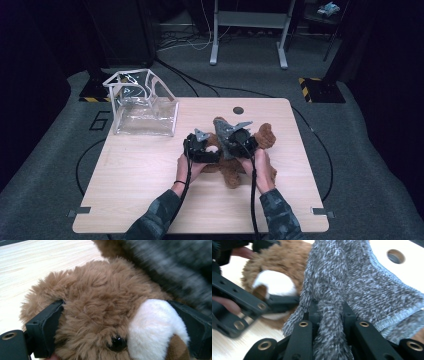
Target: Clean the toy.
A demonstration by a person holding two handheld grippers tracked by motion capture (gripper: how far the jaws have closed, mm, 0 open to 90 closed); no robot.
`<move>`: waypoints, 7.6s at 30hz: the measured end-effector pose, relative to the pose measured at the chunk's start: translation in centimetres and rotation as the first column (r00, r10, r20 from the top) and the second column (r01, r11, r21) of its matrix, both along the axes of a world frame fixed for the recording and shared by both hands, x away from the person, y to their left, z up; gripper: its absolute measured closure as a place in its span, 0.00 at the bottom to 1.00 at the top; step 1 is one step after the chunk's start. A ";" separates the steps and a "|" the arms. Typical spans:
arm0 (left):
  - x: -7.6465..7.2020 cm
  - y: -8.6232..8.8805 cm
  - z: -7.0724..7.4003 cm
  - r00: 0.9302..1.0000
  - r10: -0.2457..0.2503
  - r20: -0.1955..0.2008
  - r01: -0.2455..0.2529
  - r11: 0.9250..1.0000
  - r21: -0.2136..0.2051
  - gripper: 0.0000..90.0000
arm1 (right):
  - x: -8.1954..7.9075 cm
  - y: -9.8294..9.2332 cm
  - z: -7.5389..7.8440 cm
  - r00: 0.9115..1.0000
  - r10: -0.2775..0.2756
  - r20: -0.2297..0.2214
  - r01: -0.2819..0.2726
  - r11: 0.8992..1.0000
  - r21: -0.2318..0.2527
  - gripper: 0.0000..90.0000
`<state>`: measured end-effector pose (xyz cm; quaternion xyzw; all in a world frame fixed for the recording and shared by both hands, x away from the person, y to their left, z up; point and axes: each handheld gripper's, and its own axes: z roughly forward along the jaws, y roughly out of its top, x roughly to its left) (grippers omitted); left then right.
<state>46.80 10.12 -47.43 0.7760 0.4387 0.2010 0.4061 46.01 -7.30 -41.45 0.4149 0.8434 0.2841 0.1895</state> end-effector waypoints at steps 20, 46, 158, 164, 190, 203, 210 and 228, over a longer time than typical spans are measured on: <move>0.1 0.0 0.0 1.000 0.000 -0.001 0.000 1.000 0.009 0.08 | -1.8 -5.1 2.1 0.995 -0.082 0.056 0.073 0.987 0.143 0.85; 0.2 0.0 0.1 1.000 -0.003 -0.005 0.003 1.000 0.011 0.08 | -1.3 -7.5 -0.8 0.979 -0.197 0.047 0.195 0.980 0.036 0.86; 0.6 0.1 0.0 1.000 -0.015 -0.021 0.015 1.000 0.008 0.08 | 2.6 -14.3 -6.8 0.914 -0.391 -0.107 0.400 0.914 0.072 0.87; 0.6 0.1 0.0 1.000 -0.015 -0.021 0.015 1.000 0.011 0.08 | 0.0 -14.9 -3.6 0.928 -0.371 -0.049 0.374 0.920 0.116 0.87; 0.7 0.1 -0.1 1.000 -0.015 -0.022 0.015 1.000 -0.005 0.08 | 1.9 -10.6 -5.1 0.944 -0.313 -0.105 0.318 0.948 0.027 0.87; 0.6 0.1 0.0 1.000 -0.013 -0.020 0.013 1.000 0.008 0.08 | -0.8 -13.5 -1.6 0.937 -0.348 -0.037 0.350 0.932 0.093 0.87; 0.6 0.1 0.0 1.000 -0.018 -0.024 0.018 1.000 0.018 0.08 | -2.5 -11.1 0.5 0.972 -0.234 -0.018 0.234 0.962 0.144 0.87; 0.5 -0.2 0.0 1.000 -0.002 -0.018 0.002 1.000 0.023 0.08 | -2.5 -12.5 -5.1 0.942 -0.312 -0.125 0.305 0.949 -0.076 0.87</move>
